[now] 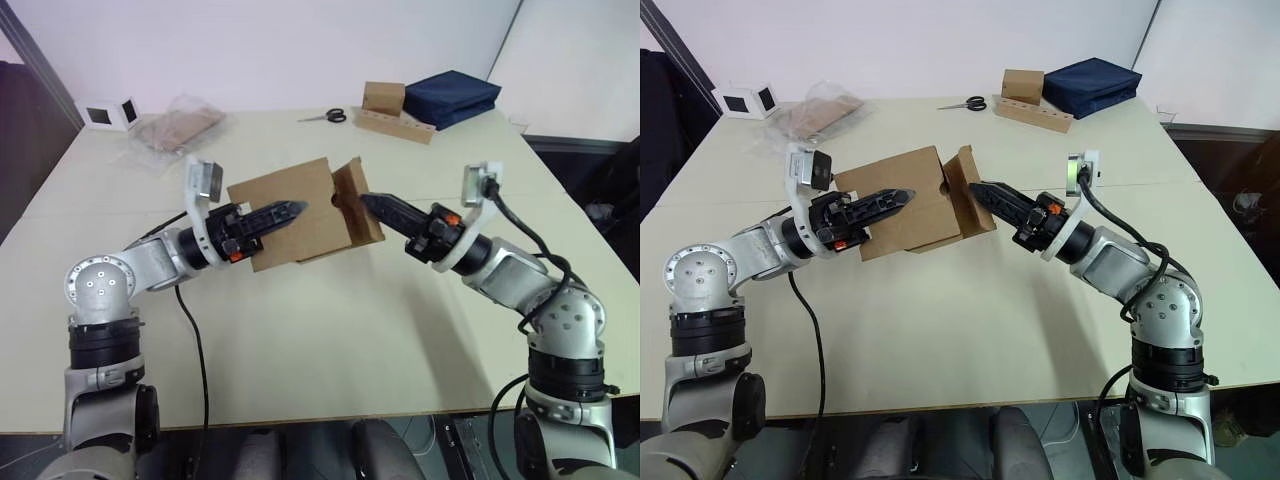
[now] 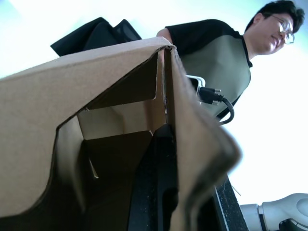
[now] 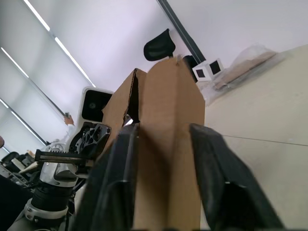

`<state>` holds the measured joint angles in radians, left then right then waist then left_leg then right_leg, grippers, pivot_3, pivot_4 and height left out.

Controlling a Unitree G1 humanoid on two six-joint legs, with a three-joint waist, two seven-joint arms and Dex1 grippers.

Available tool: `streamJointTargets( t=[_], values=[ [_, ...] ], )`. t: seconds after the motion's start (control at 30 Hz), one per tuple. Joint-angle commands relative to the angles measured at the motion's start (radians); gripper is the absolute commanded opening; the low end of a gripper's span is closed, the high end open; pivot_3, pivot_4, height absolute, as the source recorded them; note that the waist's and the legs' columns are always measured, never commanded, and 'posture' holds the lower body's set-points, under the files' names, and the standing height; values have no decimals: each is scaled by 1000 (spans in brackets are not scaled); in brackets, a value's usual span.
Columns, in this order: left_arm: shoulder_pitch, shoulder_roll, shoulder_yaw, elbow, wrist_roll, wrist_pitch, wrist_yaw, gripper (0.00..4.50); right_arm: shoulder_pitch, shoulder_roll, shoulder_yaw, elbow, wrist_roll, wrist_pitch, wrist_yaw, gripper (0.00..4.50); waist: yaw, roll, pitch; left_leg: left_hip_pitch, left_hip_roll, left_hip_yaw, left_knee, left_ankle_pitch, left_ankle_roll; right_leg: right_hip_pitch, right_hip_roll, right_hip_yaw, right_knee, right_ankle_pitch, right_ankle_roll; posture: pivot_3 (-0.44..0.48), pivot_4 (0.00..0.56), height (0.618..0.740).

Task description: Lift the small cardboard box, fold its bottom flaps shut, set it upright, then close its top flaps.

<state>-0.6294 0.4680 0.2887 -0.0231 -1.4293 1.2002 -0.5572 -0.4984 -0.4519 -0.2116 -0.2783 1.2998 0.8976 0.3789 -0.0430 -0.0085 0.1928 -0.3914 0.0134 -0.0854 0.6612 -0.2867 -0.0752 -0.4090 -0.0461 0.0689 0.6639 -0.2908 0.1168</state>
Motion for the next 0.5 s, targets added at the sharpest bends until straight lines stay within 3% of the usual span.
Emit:
streamJointTargets(
  t=[0.03,0.5],
  values=[
    [-2,4,13,-44,-25,-17,-1,0,-8,-5,-14,-28,10,-7,6,1528,-1,0,0,0,0,0,0,0,0,0,0,0,0,0,0,0,150,740],
    [11,-1,15,-61,-29,-33,13,0,-15,7,-22,-29,42,-14,-4,1528,0,0,0,0,0,0,0,0,0,0,0,0,0,0,0,0,150,740]
  ],
)
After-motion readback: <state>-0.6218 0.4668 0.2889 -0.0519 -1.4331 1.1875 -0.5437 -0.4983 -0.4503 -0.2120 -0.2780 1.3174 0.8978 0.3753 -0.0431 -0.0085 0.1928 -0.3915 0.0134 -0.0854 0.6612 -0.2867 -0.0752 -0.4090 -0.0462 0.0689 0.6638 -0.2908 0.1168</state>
